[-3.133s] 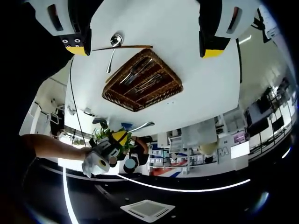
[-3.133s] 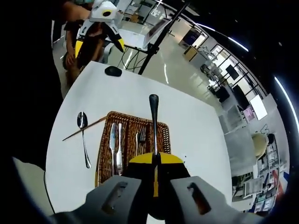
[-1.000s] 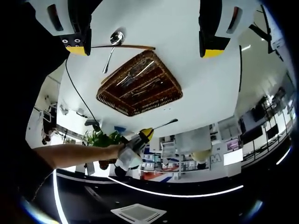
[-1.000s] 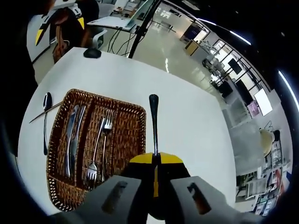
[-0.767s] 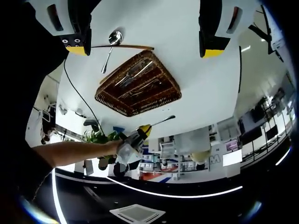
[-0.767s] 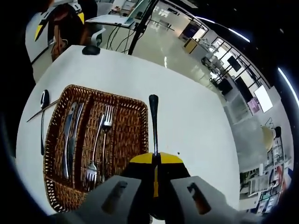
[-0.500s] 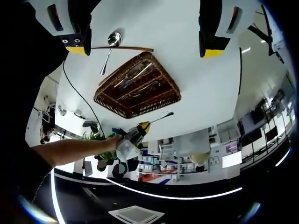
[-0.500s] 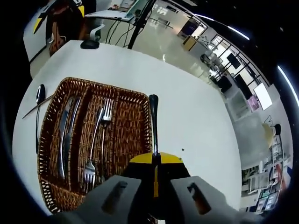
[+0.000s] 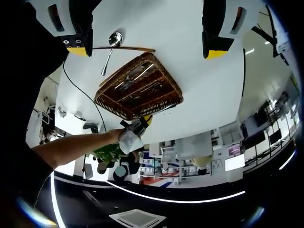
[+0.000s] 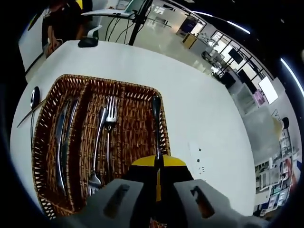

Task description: Arrange the knives, forks, and spoons in their matching storage slots by inserting each utensil handle-first until every utensil is classified and aligned in the correct compartment

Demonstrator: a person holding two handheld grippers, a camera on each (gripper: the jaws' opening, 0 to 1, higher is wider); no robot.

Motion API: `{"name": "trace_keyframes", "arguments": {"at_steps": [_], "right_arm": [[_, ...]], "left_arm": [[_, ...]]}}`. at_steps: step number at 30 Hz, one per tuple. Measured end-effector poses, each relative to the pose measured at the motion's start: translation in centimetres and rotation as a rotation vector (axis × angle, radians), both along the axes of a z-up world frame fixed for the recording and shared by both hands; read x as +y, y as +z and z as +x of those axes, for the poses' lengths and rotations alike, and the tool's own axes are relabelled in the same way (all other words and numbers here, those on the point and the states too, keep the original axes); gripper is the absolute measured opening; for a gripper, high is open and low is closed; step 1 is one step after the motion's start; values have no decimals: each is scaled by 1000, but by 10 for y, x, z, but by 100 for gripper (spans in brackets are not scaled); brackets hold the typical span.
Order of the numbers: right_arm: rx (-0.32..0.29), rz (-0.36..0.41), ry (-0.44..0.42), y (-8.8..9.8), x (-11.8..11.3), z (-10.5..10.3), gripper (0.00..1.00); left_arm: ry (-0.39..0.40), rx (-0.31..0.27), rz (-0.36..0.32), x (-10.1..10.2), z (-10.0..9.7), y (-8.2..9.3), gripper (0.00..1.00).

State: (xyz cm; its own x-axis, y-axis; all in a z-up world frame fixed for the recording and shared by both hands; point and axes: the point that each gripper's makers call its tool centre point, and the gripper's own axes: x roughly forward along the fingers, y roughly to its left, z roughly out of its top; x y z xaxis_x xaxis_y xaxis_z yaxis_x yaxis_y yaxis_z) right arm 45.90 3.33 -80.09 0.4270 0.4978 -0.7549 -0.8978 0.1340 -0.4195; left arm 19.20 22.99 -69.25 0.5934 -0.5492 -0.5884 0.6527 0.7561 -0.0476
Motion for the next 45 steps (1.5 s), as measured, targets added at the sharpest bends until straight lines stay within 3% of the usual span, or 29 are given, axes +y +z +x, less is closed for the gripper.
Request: {"name": "trace_keyframes", "arguments": {"at_steps": [18, 23, 24, 25, 27, 34, 38, 41, 42, 45], "right_arm": [[82, -56, -15, -49, 6, 10, 0], [139, -105, -64, -75, -11, 5, 0], [127, -19, -80, -68, -7, 9, 0], [141, 0, -92, -68, -7, 10, 0], [85, -45, -40, -67, -10, 12, 0], [110, -54, -50, -68, -9, 12, 1], [80, -39, -68, -63, -10, 11, 3], [80, 60, -99, -49, -3, 13, 16], [106, 67, -91, -47, -2, 9, 16], [97, 113, -99, -27, 1, 9, 18]], "left_arm": [[25, 13, 24, 14, -6, -1, 100], [16, 13, 26, 11, -2, -2, 100], [16, 14, 23, 10, -2, -1, 100], [16, 14, 22, 10, -2, -1, 100], [15, 19, 23, 9, -1, -3, 100], [1, 14, 21, 4, 5, 0, 100], [-14, 9, 24, 0, 7, 1, 100], [-19, 6, 22, 0, 7, 4, 100], [-20, 6, 22, 0, 7, 4, 100], [-28, 2, 23, 2, 8, 4, 100]]}}
